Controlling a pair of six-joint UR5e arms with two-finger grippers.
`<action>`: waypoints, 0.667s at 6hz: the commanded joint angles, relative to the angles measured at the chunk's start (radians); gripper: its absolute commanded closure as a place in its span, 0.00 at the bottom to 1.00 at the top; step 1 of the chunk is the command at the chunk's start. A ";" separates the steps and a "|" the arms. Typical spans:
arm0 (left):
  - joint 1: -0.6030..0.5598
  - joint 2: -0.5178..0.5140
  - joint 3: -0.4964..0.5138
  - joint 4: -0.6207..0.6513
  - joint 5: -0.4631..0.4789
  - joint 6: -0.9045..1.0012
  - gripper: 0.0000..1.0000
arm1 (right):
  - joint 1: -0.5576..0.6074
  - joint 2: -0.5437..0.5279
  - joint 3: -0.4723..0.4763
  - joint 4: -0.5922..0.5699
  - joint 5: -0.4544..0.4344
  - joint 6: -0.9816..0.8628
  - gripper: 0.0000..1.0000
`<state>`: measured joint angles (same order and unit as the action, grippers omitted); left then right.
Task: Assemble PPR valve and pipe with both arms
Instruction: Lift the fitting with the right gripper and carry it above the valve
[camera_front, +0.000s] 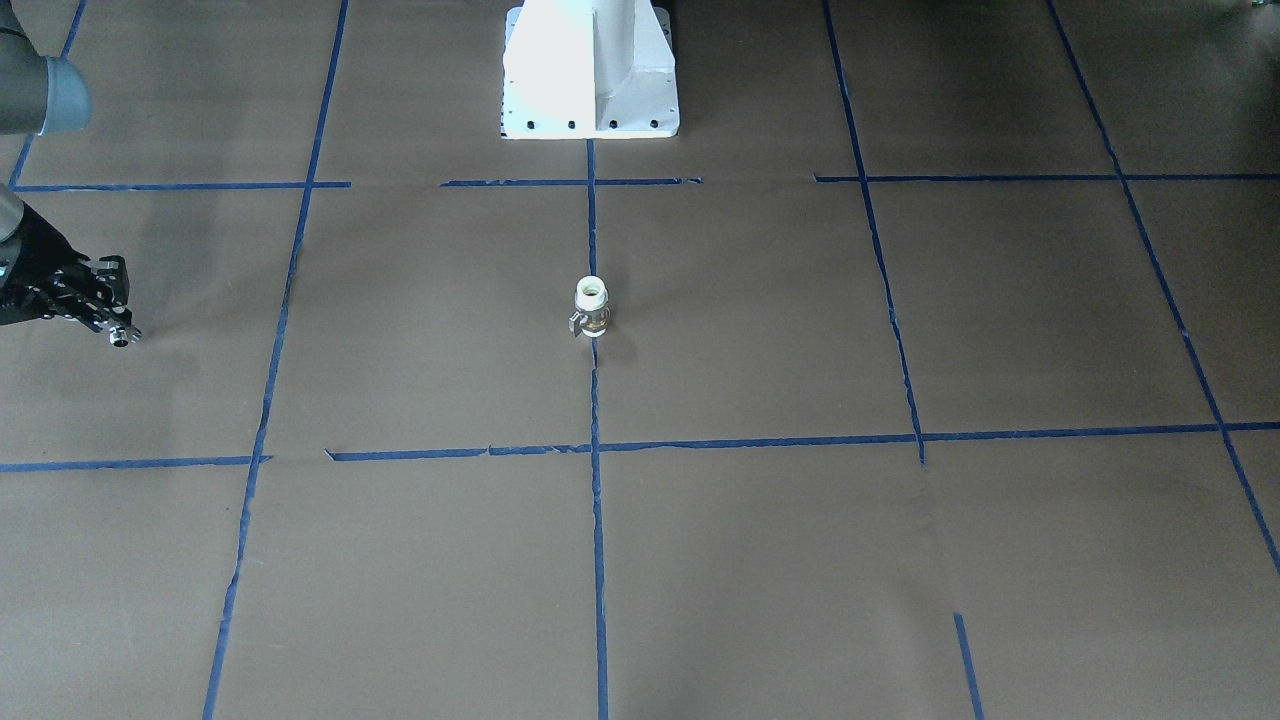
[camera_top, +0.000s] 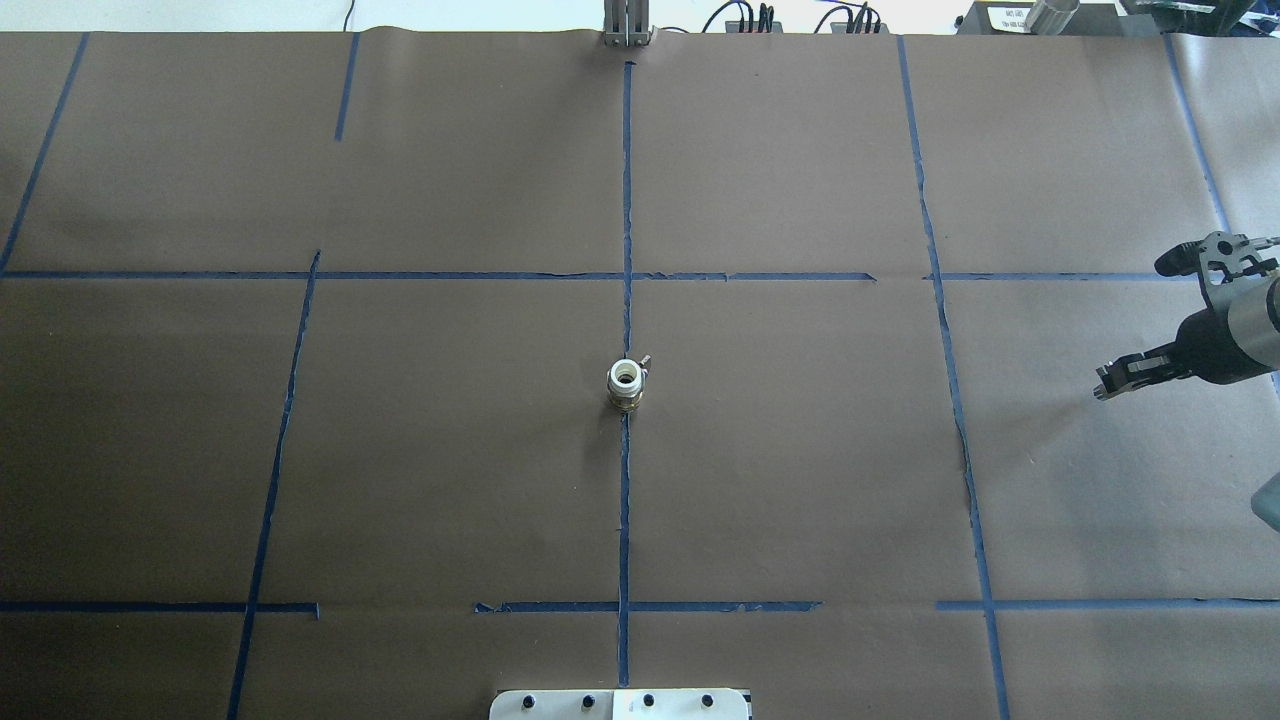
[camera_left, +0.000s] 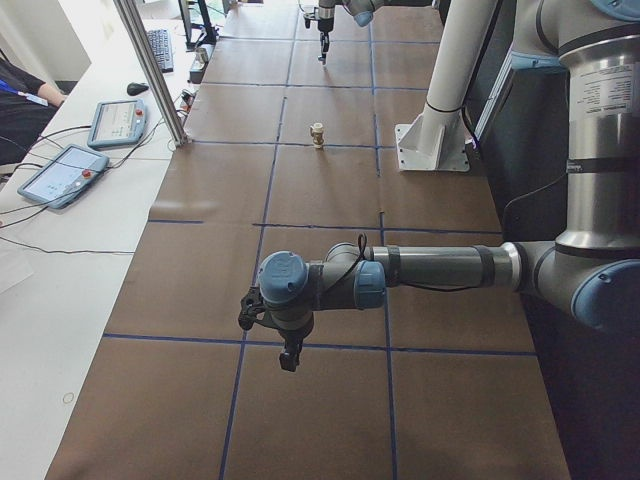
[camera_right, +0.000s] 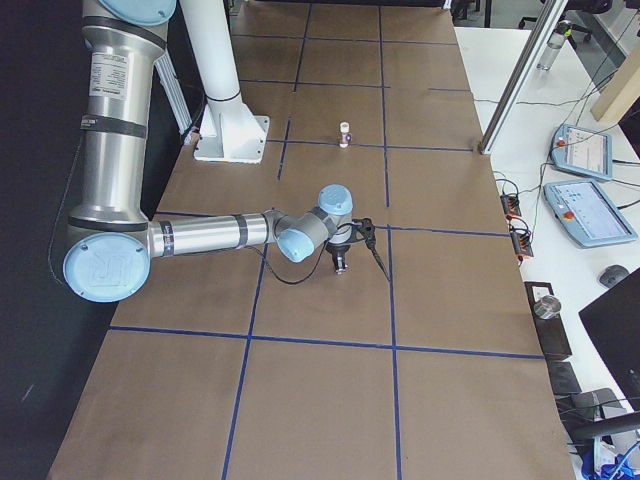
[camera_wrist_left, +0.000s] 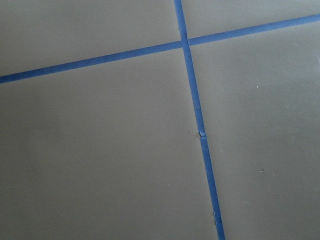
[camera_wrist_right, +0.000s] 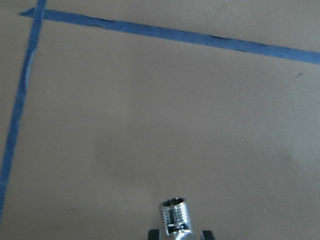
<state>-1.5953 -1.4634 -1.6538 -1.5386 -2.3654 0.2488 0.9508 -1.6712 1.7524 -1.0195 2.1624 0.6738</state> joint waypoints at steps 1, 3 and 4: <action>0.000 0.000 -0.001 0.000 0.005 -0.069 0.00 | 0.000 0.126 0.038 -0.083 0.025 0.124 1.00; 0.000 0.002 0.000 0.002 0.015 -0.103 0.00 | -0.026 0.256 0.053 -0.143 0.027 0.322 1.00; 0.000 0.002 -0.006 0.003 0.014 -0.117 0.00 | -0.053 0.391 0.061 -0.292 0.021 0.363 1.00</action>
<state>-1.5953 -1.4621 -1.6557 -1.5367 -2.3523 0.1490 0.9222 -1.3955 1.8038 -1.1937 2.1870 0.9786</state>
